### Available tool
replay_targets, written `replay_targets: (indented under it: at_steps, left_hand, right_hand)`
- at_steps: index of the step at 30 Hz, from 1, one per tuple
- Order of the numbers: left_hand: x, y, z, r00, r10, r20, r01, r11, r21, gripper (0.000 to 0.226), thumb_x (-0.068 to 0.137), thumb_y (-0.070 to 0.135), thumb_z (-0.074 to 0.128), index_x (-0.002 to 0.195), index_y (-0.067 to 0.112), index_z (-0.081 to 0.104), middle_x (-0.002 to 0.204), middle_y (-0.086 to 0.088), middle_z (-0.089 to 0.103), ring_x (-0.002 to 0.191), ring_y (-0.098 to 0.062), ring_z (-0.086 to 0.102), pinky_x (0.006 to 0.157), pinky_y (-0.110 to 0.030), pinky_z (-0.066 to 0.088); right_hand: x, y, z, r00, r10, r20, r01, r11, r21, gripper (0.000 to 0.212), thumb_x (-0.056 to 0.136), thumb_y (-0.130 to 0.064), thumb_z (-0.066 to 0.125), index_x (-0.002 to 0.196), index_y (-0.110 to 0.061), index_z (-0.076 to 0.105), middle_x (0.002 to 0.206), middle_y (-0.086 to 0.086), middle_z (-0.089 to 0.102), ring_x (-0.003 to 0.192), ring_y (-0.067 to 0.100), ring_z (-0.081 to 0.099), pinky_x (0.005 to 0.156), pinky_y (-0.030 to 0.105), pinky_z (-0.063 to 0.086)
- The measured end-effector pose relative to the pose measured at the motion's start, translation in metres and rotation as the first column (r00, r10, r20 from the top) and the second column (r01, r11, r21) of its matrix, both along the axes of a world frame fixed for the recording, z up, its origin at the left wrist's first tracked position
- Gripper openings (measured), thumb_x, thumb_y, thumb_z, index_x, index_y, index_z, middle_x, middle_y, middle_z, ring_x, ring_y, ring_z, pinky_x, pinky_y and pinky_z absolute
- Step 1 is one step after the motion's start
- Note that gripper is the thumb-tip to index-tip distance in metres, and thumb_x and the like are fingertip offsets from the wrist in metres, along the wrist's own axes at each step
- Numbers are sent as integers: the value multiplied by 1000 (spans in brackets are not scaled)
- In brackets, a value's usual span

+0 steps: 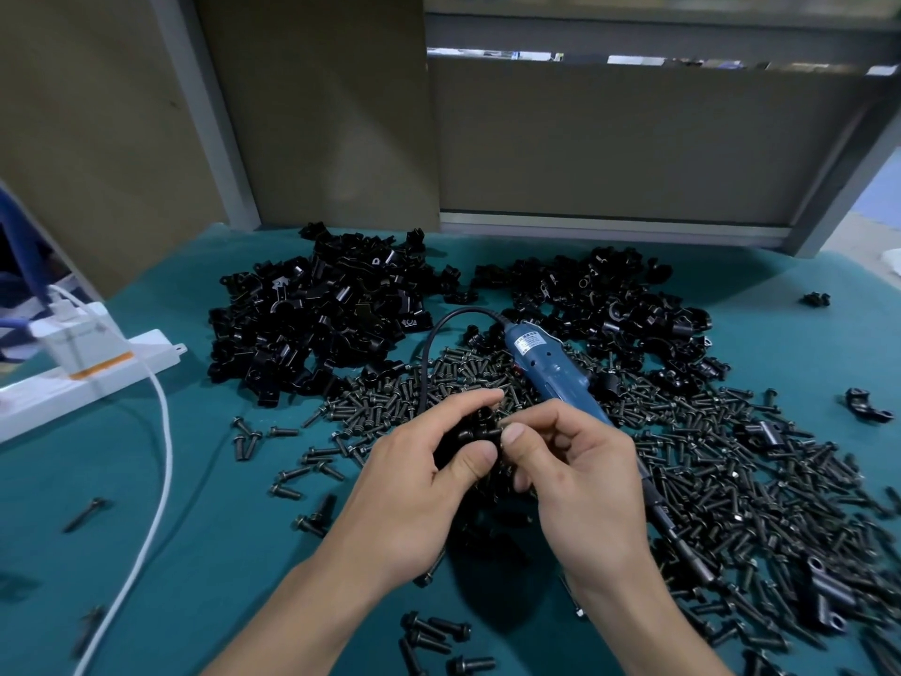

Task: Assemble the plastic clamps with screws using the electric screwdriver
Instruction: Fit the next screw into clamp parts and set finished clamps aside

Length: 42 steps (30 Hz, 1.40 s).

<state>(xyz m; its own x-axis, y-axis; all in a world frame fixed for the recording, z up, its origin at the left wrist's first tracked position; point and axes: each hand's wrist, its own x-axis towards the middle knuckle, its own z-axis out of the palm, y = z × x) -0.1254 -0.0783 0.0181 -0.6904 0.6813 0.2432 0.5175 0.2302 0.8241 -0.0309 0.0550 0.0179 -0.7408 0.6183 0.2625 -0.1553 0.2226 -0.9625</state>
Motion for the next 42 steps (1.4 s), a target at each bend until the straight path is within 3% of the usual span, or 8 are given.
replay_targets:
  at_steps: [5, 10, 13, 19, 24, 32, 42]
  left_hand:
    - [-1, 0, -1, 998, 4, 60, -4, 1000, 7, 41, 101, 36, 67, 134, 58, 56, 118, 33, 69, 111, 8, 64, 95, -26, 53]
    - [-2, 0, -3, 992, -20, 127, 20, 1000, 1, 35, 101, 33, 69, 133, 47, 64, 116, 29, 73, 113, 7, 66, 100, -34, 55]
    - [-4, 0, -5, 987, -28, 158, 30, 999, -11, 33, 101, 28, 69, 131, 43, 67, 113, 26, 75, 110, 5, 68, 101, -38, 56]
    - [-3, 2, -6, 980, -82, 180, 90, 995, -38, 22, 95, 34, 67, 112, 45, 72, 103, 18, 78, 99, -4, 73, 92, -47, 59]
    - [-3, 4, -3, 962, -106, 252, 89, 993, 76, 41, 87, 32, 68, 124, 52, 68, 118, 21, 75, 117, -1, 68, 107, -44, 52]
    - [-4, 3, -3, 963, -93, 255, 69, 992, 104, 38, 93, 25, 73, 127, 41, 71, 117, 21, 76, 116, 0, 68, 107, -42, 53]
    - [-4, 0, -1, 983, -45, 177, 36, 998, 55, 48, 96, 11, 73, 120, 53, 70, 110, 23, 76, 103, 1, 71, 88, -22, 58]
  right_hand:
    - [-1, -1, 0, 1000, 4, -19, -5, 999, -54, 25, 93, -5, 72, 79, -25, 77, 65, 4, 66, 56, 10, 55, 57, 23, 49]
    - [2, -1, 2, 1000, 11, -9, -11, 999, 35, 27, 93, -5, 73, 83, -30, 76, 69, -6, 70, 61, 3, 59, 61, 18, 49]
    - [3, -2, 2, 1000, 4, 10, -4, 997, 78, 26, 93, -7, 73, 85, -32, 76, 74, -7, 72, 67, 6, 65, 64, 19, 51]
    - [4, -2, 5, 1000, 14, 5, -15, 994, 106, 27, 94, -6, 73, 85, -31, 76, 75, -7, 73, 68, 6, 66, 63, 20, 54]
    - [4, 1, 6, 999, 42, -25, -40, 996, 76, 30, 94, -2, 72, 85, -31, 77, 71, -11, 72, 63, 3, 64, 60, 14, 49]
    - [3, 4, 6, 997, 69, -16, -67, 994, 91, 28, 93, -3, 73, 85, -29, 77, 71, -10, 71, 63, 2, 63, 62, 15, 48]
    - [5, 7, 5, 996, 35, 87, -57, 964, 259, 21, 94, -14, 73, 80, -29, 72, 68, -4, 68, 61, 13, 61, 57, 31, 52]
